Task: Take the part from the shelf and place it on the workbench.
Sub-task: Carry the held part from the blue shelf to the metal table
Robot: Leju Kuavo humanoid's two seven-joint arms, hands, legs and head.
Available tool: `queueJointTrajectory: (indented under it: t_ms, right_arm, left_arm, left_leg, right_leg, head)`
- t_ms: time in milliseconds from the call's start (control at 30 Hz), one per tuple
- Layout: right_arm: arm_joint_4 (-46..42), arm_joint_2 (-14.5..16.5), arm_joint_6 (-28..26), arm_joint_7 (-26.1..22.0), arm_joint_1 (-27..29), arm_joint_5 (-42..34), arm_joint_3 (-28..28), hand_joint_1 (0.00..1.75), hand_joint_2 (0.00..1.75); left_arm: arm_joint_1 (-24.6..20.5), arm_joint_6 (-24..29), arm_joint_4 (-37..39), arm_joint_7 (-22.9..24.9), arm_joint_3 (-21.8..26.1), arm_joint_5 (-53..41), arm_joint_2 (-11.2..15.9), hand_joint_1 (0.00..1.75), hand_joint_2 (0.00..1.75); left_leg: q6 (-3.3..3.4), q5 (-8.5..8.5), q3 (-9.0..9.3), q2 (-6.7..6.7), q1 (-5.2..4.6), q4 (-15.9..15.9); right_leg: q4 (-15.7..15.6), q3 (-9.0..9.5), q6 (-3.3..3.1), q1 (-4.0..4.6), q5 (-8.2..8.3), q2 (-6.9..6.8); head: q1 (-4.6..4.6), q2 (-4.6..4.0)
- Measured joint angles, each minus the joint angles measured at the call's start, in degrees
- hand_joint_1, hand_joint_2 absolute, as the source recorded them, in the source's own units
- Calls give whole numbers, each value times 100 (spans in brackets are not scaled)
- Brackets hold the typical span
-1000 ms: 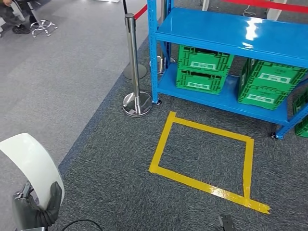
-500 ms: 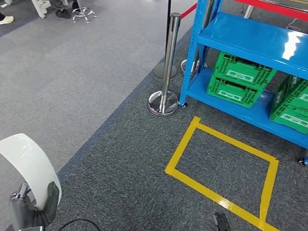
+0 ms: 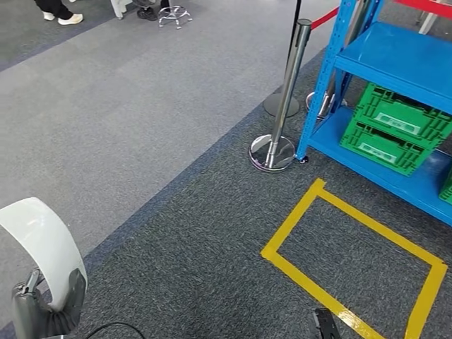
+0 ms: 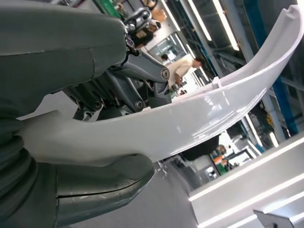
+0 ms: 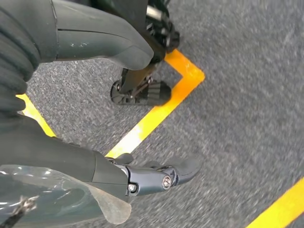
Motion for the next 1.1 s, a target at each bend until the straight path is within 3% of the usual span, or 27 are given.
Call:
queueJointTrajectory:
  t_ms: [67,100,133,200,267,333,367,400,433,467,500,567,633,667,700,767,867,900,933,967,1000,1067,1100]
  right_arm:
    - [0,-1,7,-8,-1,-18,-2,0,175]
    - [0,-2,10,-11,2,-26,-2,0,175]
    - [0,-2,14,-14,4,-34,-3,0,175]
    - [0,-2,24,-17,1,-52,-4,0,175]
    - [0,-4,35,-27,-1,-66,-7,0,175]
    - [0,-10,49,-42,14,-74,-21,0,175]
    - [0,-15,60,-49,30,-75,-31,0,175]
    - [0,-18,74,-54,51,-75,-39,0,175]
    - [0,-23,87,-60,72,-74,-45,0,175]
    - [0,-29,99,-66,90,-74,-47,0,175]
    - [0,-37,107,-71,101,-74,-50,0,175]
    - [0,-62,113,-82,108,-73,-61,0,175]
    - [0,-78,118,-90,111,-73,-78,0,175]
    - [0,-79,120,-93,113,-72,-85,0,175]
    - [0,-77,122,-96,113,-71,-89,0,175]
    - [-1,-78,126,-101,110,-69,-95,0,175]
    - [-2,-82,125,-105,128,-72,-129,0,175]
    - [-2,-83,123,-105,135,-73,-140,0,175]
    - [-1,-83,121,-105,137,-74,-145,0,175]
    - [-1,-83,120,-105,133,-74,-146,0,175]
    - [-1,-83,119,-105,126,-75,-147,0,175]
    - [-2,-83,119,-106,108,-76,-150,0,175]
    - [-2,-83,119,-106,102,-77,-153,0,175]
  left_arm:
    - [-13,0,0,0,-4,-39,-5,175,175]
    - [-21,0,0,-1,-7,-56,-13,175,175]
    - [-23,0,0,-1,-10,-71,-20,175,175]
    - [-20,1,0,-2,-11,-89,-34,175,175]
    - [-33,5,-1,-2,-19,-111,-44,175,175]
    - [-84,10,-1,1,-47,-137,-56,175,175]
    - [-117,14,1,5,-68,-146,-61,175,175]
    - [-142,19,2,10,-92,-153,-64,175,175]
    - [-158,28,3,20,-116,-162,-67,175,175]
    - [-165,37,4,31,-134,-170,-67,175,175]
    - [-167,47,5,40,-147,-177,-67,175,175]
    - [-173,63,7,57,-163,-182,-66,175,175]
    - [-181,76,7,71,-185,-184,-64,175,175]
    - [-181,81,7,83,-197,-185,-63,175,175]
    - [-178,85,7,94,-207,-186,-61,175,175]
    - [-172,93,7,115,-221,-184,-55,175,175]
    - [-182,101,8,128,-255,-180,-42,175,175]
    - [-182,102,10,131,-265,-179,-37,175,175]
    - [-179,103,11,133,-273,-178,-32,175,175]
    - [-177,105,13,135,-279,-175,-28,175,175]
    - [-177,107,15,137,-283,-171,-26,175,175]
    - [-183,111,15,138,-289,-162,-23,175,175]
    - [-185,114,15,138,-291,-160,-22,175,175]
  left_leg:
    - [49,264,410,224,-32,-765]
    - [81,314,524,306,-56,-995]
    - [114,310,556,337,-81,-1087]
    - [188,336,533,231,-91,-1123]
    - [281,393,525,128,-72,-1183]
    - [357,443,493,22,-64,-1212]
    - [379,461,466,-43,-71,-1210]
    - [389,477,442,-114,-79,-1207]
    - [391,495,422,-188,-88,-1203]
    - [384,513,406,-263,-92,-1198]
    - [368,532,393,-340,-94,-1192]
    - [322,567,360,-478,-91,-1165]
    - [254,611,318,-596,-91,-1136]
    - [213,638,300,-659,-93,-1139]
    - [171,671,285,-724,-87,-1146]
    - [110,554,214,-617,-85,-1034]
    - [28,-144,-65,-197,-47,-159]
    - [-2,-323,-142,-137,-21,180]
    - [-27,-396,-152,-107,5,391]
    - [-47,-362,-63,-84,30,397]
    - [-62,-243,130,-48,53,179]
    - [-66,16,674,171,64,-629]
    - [-38,91,858,275,48,-946]
  right_leg:
    - [3,20,45,19,-29,-112]
    - [4,28,77,33,-42,-164]
    - [2,34,112,46,-50,-217]
    - [-16,49,179,45,-58,-307]
    - [118,-7,223,30,-218,-128]
    - [698,-252,225,27,-605,212]
    - [1085,-416,218,30,-799,314]
    - [1397,-551,212,33,-911,358]
    - [1543,-609,205,35,-915,375]
    - [1476,-566,197,37,-809,385]
    - [1193,-414,185,36,-620,415]
    - [406,25,155,28,-290,672]
    - [-17,239,136,26,-191,891]
    - [-45,241,127,35,-188,886]
    - [-63,209,101,28,-175,813]
    - [-92,180,25,16,-125,638]
    - [-105,114,-51,37,-59,343]
    - [-102,89,-52,47,-43,245]
    - [-99,65,-46,53,-27,149]
    - [-96,48,-38,55,-12,56]
    - [-94,52,-28,56,-2,-29]
    - [-87,61,5,67,12,-176]
    - [-83,73,30,76,22,-237]
  head:
    - [0,0]
    - [6,0]
    - [6,0]
    - [9,0]
    - [28,0]
    - [62,0]
    - [70,0]
    - [74,0]
    - [73,0]
    - [73,0]
    - [73,0]
    - [72,0]
    - [69,0]
    - [69,0]
    - [69,0]
    - [52,0]
    - [9,0]
    - [7,0]
    - [7,0]
    - [5,0]
    - [5,0]
    - [5,0]
    - [13,0]
